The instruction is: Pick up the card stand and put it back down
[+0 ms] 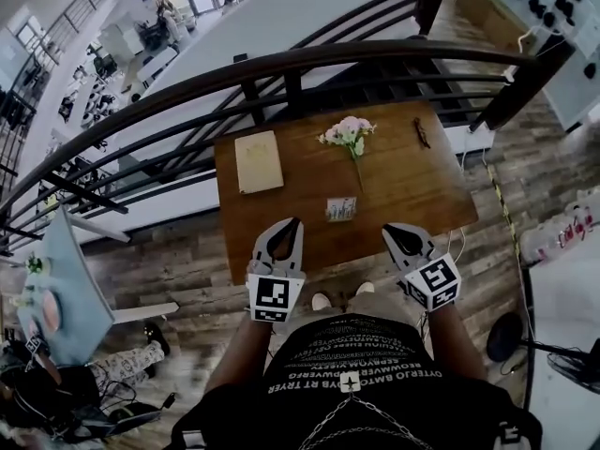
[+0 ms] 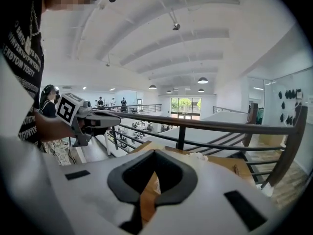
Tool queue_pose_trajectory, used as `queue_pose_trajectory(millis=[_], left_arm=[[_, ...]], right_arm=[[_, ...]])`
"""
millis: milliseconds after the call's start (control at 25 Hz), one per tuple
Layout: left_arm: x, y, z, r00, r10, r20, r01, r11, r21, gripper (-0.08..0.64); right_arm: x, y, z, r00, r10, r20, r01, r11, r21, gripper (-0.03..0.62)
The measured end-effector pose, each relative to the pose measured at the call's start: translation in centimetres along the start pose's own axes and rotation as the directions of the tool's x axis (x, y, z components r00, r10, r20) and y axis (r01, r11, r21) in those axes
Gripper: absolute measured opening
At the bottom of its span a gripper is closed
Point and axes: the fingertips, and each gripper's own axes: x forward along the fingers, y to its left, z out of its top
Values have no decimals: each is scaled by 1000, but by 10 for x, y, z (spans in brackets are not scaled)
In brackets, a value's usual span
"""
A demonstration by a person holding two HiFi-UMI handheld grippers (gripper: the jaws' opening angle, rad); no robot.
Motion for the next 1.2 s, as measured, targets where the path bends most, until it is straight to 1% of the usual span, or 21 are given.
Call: queue_pose_trajectory(millis=[160,360,520,680,840,960,1040,1080,1120,1200], left_arm=[[10,-5,-6,999,-23,-22,23,1000,-3,34],[16,-5,-14,999,-16,-42,16,1000,-13,33],[25,-1,-15,998,8,-60,-9,1000,-13,34],[36,8,-24,996,30,-84,-31,999,-12,34],[45,16,-25,993,60,-104,-62,998,-15,34],[57,16,-21,991,66,-116,-68,998,-12,34],[66,15,-20,990,62,-126,-64,998,-11,34],[69,16,-21,989,61,-133,-63,998,-8,34],[73,17,-23,988,61,-142,-62,998,-4,34],[78,19,-27,985,61,-160,-62,998,-1,34]], right_arm=[[7,-12,-22,999,-15,-52,16,1000,13,14],[23,-20,-75,988,-6,-154,8,1000,16,14],[47,-32,-109,984,30,-174,-24,999,40,15],[75,-40,-142,976,73,-206,-59,996,71,15],[96,-42,-163,959,135,-248,-116,989,89,17],[108,-50,-176,947,168,-274,-149,985,88,18],[118,-59,-189,939,180,-294,-157,983,99,43],[124,-62,-195,934,188,-302,-163,981,105,82],[131,-63,-202,930,199,-309,-173,979,111,105],[143,-64,-213,921,225,-317,-194,973,127,129]])
